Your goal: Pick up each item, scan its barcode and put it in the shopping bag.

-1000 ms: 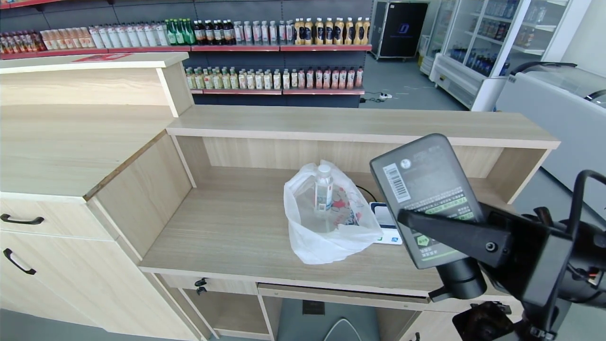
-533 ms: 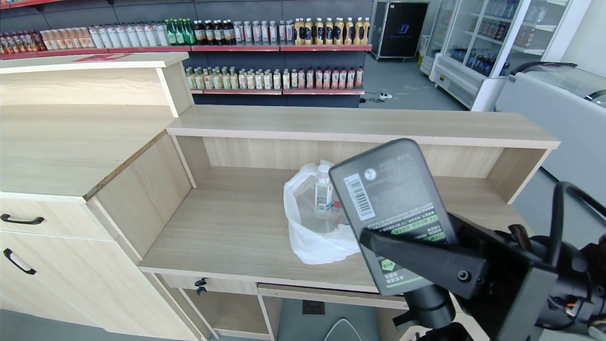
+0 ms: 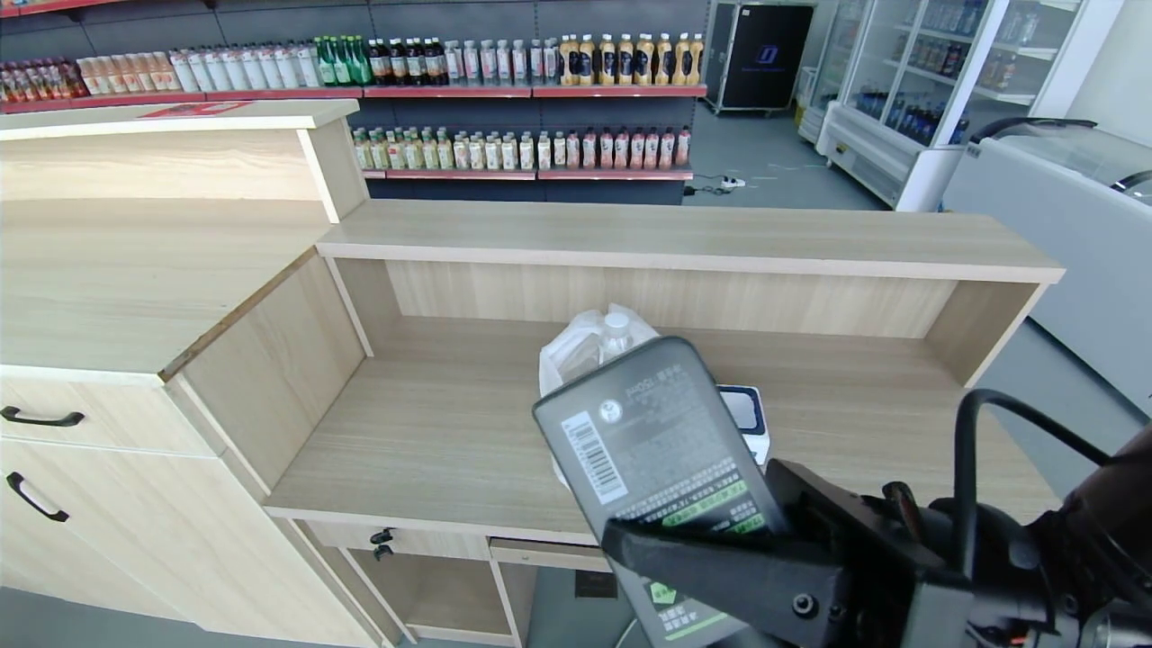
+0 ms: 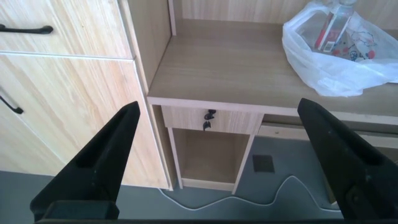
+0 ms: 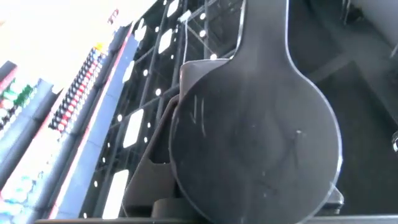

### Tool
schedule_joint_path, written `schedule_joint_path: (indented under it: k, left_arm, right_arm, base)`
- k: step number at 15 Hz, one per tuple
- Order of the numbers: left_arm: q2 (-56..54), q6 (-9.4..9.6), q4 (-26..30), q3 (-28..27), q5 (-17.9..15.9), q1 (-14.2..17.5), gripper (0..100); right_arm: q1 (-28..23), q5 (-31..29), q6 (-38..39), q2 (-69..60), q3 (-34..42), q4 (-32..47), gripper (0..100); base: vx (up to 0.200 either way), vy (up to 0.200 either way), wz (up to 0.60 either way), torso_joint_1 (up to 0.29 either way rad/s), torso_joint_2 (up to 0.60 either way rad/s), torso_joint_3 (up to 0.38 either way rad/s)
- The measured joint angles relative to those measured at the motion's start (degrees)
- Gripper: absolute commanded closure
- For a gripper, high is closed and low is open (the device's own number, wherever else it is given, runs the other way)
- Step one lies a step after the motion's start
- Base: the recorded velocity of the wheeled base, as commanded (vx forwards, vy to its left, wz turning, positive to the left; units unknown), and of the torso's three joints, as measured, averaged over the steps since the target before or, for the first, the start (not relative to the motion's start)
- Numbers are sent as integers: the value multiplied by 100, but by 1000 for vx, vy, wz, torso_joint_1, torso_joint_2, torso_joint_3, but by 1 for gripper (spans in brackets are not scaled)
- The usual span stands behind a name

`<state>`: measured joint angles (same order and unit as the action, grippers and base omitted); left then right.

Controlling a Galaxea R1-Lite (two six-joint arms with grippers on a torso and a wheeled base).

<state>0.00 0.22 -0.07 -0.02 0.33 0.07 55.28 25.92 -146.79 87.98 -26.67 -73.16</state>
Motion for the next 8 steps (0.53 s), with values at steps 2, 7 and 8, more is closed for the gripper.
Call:
schedule_joint_path:
  k: [2,7,8]
  left_arm:
    - [0,0,0,0,0,2,0]
    - [0,5,0,0,-1,-2,0]
    - [0,5,0,0,-1,-2,0]
  right_arm:
    - [87,-2,87,28,-11,2,100]
    - [85,-71,358,11,-34,46,100]
    - [30,-145,534,13,-74,49,100]
  base:
    - [0,0,0,0,0,0]
    - [0,0,0,0,0,0]
    - [0,0,0,0,0,0]
